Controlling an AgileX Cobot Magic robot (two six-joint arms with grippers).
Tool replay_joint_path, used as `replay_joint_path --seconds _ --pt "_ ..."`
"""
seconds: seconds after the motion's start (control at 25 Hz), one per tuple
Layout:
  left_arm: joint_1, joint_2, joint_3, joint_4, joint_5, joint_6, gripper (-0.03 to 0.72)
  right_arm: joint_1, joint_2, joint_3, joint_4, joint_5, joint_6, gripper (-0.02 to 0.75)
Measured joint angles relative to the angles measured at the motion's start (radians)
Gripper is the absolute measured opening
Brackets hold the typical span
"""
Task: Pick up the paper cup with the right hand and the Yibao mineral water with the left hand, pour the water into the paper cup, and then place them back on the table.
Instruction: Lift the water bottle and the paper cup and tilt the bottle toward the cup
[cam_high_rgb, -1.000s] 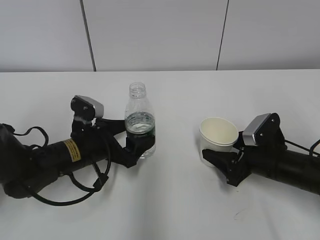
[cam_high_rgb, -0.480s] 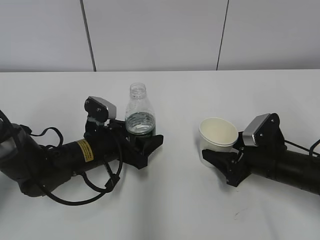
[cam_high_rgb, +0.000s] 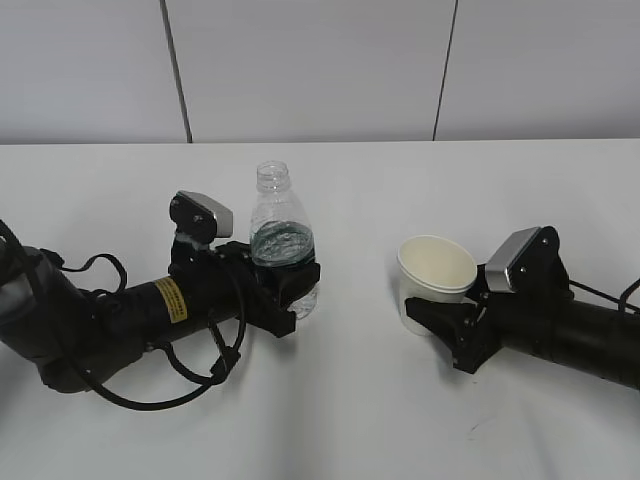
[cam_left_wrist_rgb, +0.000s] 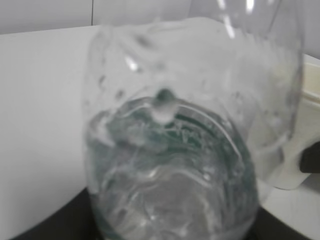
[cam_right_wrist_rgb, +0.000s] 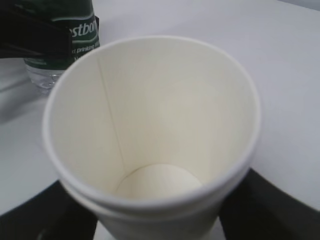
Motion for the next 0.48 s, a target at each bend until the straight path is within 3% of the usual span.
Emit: replay_joint_path --seconds 0.48 --pt "0.0 -0.024 0.0 0.021 0.034 0.069 0.335 0.0 -0.009 0.0 -0.08 0.0 0.008 0.497"
